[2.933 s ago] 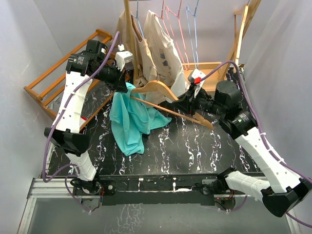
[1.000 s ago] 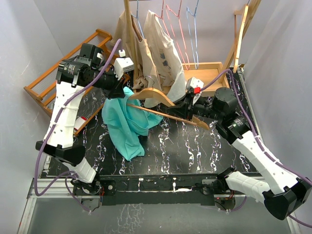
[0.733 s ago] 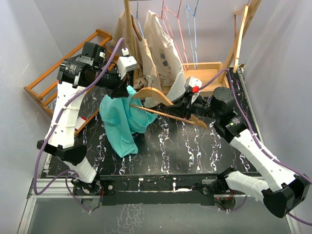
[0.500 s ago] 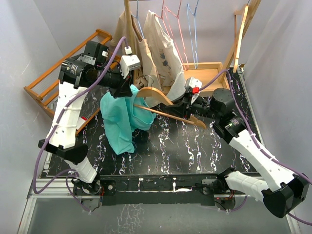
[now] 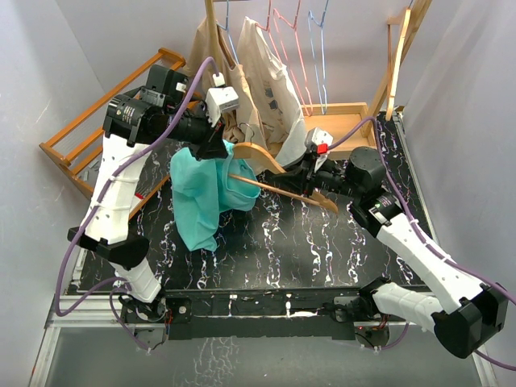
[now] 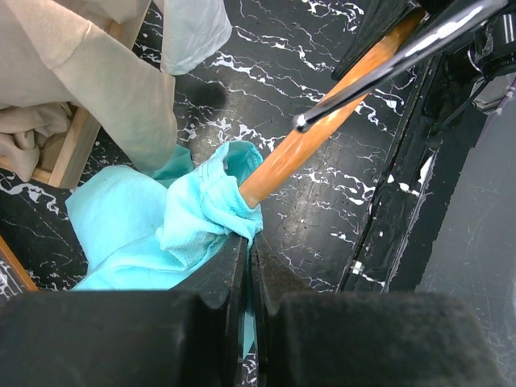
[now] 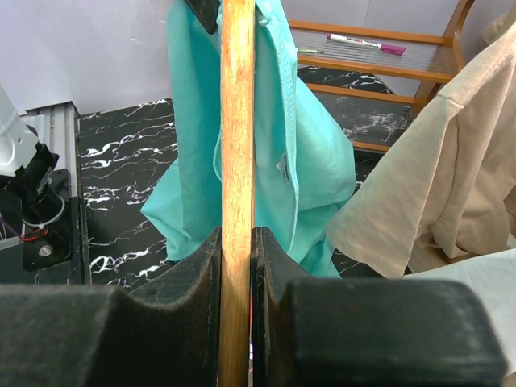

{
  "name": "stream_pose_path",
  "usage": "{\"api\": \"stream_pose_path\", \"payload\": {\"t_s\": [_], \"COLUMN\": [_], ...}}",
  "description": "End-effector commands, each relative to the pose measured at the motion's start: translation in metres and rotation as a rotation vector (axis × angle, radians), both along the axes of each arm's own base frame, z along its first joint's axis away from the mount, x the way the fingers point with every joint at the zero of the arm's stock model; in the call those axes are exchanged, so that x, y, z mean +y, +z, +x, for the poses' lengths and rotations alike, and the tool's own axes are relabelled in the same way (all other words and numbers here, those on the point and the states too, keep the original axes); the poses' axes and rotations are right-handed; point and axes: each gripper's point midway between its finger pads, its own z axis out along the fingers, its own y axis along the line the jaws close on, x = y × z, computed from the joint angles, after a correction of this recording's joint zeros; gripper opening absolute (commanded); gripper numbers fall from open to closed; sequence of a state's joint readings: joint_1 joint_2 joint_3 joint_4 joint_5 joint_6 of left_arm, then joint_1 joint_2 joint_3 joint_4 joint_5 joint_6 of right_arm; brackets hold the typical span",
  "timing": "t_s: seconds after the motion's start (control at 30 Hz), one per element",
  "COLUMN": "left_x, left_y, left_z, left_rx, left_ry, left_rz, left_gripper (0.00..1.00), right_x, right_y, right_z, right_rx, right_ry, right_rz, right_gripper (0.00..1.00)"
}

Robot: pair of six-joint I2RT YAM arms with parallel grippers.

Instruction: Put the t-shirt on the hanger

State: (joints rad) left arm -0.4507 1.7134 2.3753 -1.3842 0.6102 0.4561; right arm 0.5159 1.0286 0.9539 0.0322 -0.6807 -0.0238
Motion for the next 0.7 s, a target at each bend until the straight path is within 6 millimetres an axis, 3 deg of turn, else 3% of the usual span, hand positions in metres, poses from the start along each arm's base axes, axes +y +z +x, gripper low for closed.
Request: {"api": "stream_pose_path", "payload": {"t_s": [0.0, 0.23, 0.53, 0.67], "left_x": [-0.015, -0.019, -0.025, -0.027], "left_y": [0.024, 0.031, 0.04, 0.034], "left_z": [-0.011, -0.006, -0.013, -0.02], "left_rx": [-0.028, -0.052, -0.054, -0.033], "left_ry": [-0.043, -0.035, -0.067, -0.093], "left_rz": [-0.086, -0.111, -0.155, -0.157], "left_gripper": [0.0, 0.0, 0.0, 0.0], "right_x": [0.003, 0.004, 0.007, 0.009], "right_y": [0.034, 0.024, 0.018, 0.023], "right_z": [0.001, -0.001, -0.004, -0.007], "right_rx": [-0.122, -0.103, -0.093, -0.101], "right_ry": [0.01, 0.027, 0.054, 0.077], "right_rz": [0.072, 0.063, 0.056, 0.064], "right_gripper": [0.08, 0.08, 0.08, 0.08]}}
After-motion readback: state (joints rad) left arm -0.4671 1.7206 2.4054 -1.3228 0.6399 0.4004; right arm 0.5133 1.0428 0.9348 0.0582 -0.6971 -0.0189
